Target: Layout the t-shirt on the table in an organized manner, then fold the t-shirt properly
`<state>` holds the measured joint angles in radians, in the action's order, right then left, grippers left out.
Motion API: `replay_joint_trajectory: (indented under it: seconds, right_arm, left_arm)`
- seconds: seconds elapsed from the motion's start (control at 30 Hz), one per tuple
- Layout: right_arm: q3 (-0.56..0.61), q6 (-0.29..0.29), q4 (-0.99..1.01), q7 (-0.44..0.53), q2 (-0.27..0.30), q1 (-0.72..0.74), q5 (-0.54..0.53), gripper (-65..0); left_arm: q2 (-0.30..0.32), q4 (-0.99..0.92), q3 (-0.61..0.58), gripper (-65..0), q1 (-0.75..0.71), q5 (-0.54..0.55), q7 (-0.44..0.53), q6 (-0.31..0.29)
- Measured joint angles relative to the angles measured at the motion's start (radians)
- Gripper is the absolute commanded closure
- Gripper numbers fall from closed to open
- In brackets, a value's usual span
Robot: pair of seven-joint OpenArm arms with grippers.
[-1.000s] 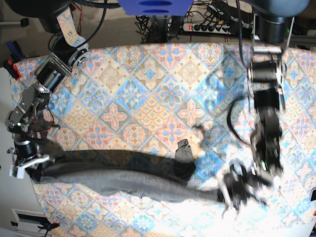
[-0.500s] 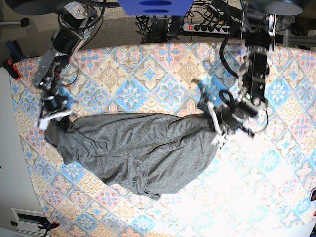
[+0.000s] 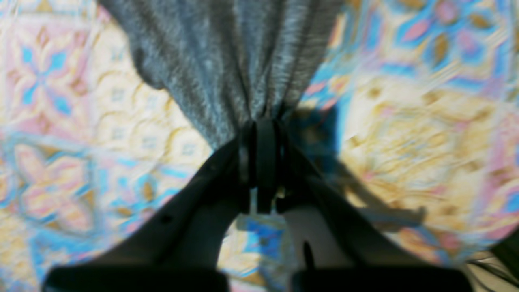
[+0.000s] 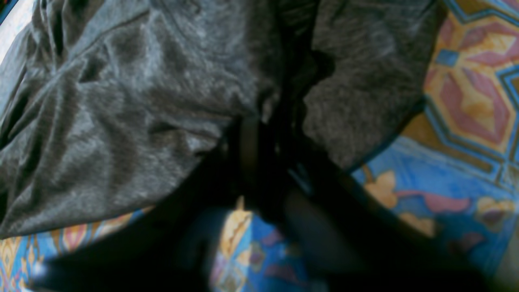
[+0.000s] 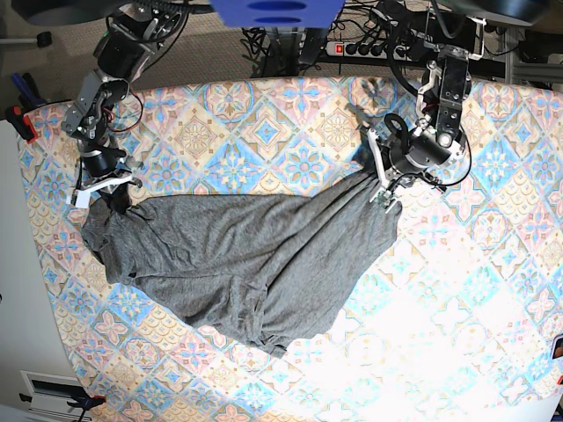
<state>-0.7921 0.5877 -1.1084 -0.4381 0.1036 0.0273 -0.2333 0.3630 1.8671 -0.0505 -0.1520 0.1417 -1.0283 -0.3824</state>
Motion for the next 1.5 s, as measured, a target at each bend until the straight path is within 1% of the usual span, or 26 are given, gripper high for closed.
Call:
replay_joint_trajectory:
  seconds: [0.07,0.13,0.2,0.27,0.3,0.37,0.43,0.47,0.53,0.6,0.67,0.77,0.8,0.87,0.93,0.97,1.07,1.13,1.17,1.23,1.27,1.3,1.33,1.4,1.47,1.5]
  right_arm:
    - [0.000,0.015,-0.004,0.014,-0.001,-0.017,-0.006,-23.8]
    - [0.003,0.019,-0.031,0.017,-0.003,-0.045,-0.013,-30.2]
    - [0.004,0.010,-0.093,0.008,-0.006,-0.072,0.006,-32.6]
    - [0.002,-0.014,-0.155,0.014,-0.006,-0.093,0.039,-32.9]
    - [-0.001,-0.030,-0.188,0.035,-0.005,-0.107,0.043,-32.9]
    - [-0.002,-0.012,-0.262,0.113,-0.001,-0.140,0.029,-32.9]
    - [-0.002,-0.013,-0.322,0.171,-0.001,-0.152,0.026,-32.9]
    - [-0.002,-0.013,-0.344,0.181,-0.002,-0.151,0.028,-32.9]
    - [0.001,-0.012,-0.370,0.182,-0.002,-0.146,0.029,-32.9]
    - [0.001,-0.012,-0.383,0.186,-0.003,-0.140,0.031,-32.9]
    - [0.006,-0.013,-0.381,0.185,-0.001,-0.143,0.032,-32.9]
    - [0.061,-0.018,-0.336,0.195,0.003,-0.141,0.045,-32.9]
    - [0.101,-0.020,-0.311,0.194,0.008,-0.140,0.072,-32.9]
    - [0.178,0.000,-0.248,0.155,0.004,-0.098,0.152,-32.9]
    - [0.226,-0.010,-0.203,0.141,-0.007,-0.010,0.222,-32.9]
    - [0.246,-0.003,-0.185,0.147,-0.006,0.048,0.249,-32.9]
    - [0.269,-0.001,-0.146,0.229,0.002,0.222,0.299,-32.9]
    - [0.269,-0.011,-0.105,0.238,0.013,0.267,0.344,-32.9]
    - [0.268,-0.011,-0.076,0.230,0.014,0.267,0.368,-32.9]
    - [0.266,-0.009,-0.001,0.178,0.017,0.264,0.418,-32.9]
    - [0.268,-0.003,0.041,0.173,0.028,0.265,0.427,-32.9]
    - [0.271,0.012,0.085,0.200,0.048,0.280,0.425,-32.9]
    - [0.284,0.011,0.127,0.243,0.074,0.306,0.418,-32.9]
    - [0.309,-0.010,0.204,0.326,0.121,0.378,0.403,-32.9]
    - [0.320,-0.021,0.277,0.418,0.148,0.422,0.382,-32.9]
    - [0.320,-0.019,0.309,0.454,0.152,0.424,0.379,-32.9]
  left_arm:
    - [0.000,0.000,0.001,0.0,0.003,-0.038,0.003,0.001]
    - [0.000,0.000,0.002,-11.9,0.004,-0.055,0.004,0.000]
    - [0.000,0.002,0.002,-21.5,0.002,-0.068,0.003,-0.006]
    - [0.000,0.002,0.003,-28.5,0.002,-0.069,0.004,-0.018]
    - [0.000,0.004,0.003,-30.7,0.004,-0.066,0.004,-0.018]
    - [-0.003,0.035,0.003,-33.3,0.004,-0.067,0.002,-0.025]
    - [-0.027,0.091,0.005,-33.3,0.005,-0.067,0.003,-0.025]
    - [-0.044,0.112,0.006,-33.3,0.005,-0.067,0.003,-0.025]
    - [-0.068,0.139,0.004,-33.3,0.006,-0.059,0.004,-0.027]
    - [-0.076,0.148,0.001,-33.4,0.012,-0.056,0.010,-0.027]
    - [-0.090,0.148,0.004,-33.4,0.028,-0.073,-0.005,-0.026]
    - [-0.100,0.148,0.005,-33.4,0.041,-0.063,0.004,-0.026]
    - [-0.100,0.148,0.005,-33.4,0.043,-0.064,0.004,-0.026]
    - [-0.100,0.148,0.002,-33.4,0.040,-0.066,0.003,-0.026]
    - [-0.100,0.148,0.000,-33.4,0.037,-0.066,0.003,-0.026]
    - [-0.100,0.148,0.000,-33.4,0.036,-0.066,0.003,-0.027]
    - [-0.100,0.148,0.003,-33.4,0.036,-0.068,0.001,-0.026]
    - [-0.100,0.148,0.003,-33.4,0.035,-0.071,0.002,-0.026]
    - [-0.100,0.148,0.004,-33.4,0.030,-0.076,0.003,-0.026]
    - [-0.100,0.148,0.006,-33.4,0.016,-0.075,0.002,-0.026]
    - [-0.100,0.148,0.006,-33.4,0.010,-0.074,0.001,-0.026]
    - [-0.101,0.148,0.005,-33.4,0.008,-0.074,-0.005,-0.026]
    - [-0.101,0.148,0.005,-33.4,0.009,-0.074,-0.004,-0.026]
    - [-0.099,0.148,0.006,-33.4,0.008,-0.075,-0.004,-0.026]
    - [-0.100,0.148,0.006,-33.4,0.003,-0.075,-0.005,-0.026]
    - [-0.100,0.148,0.006,-33.4,0.000,-0.074,-0.004,-0.026]
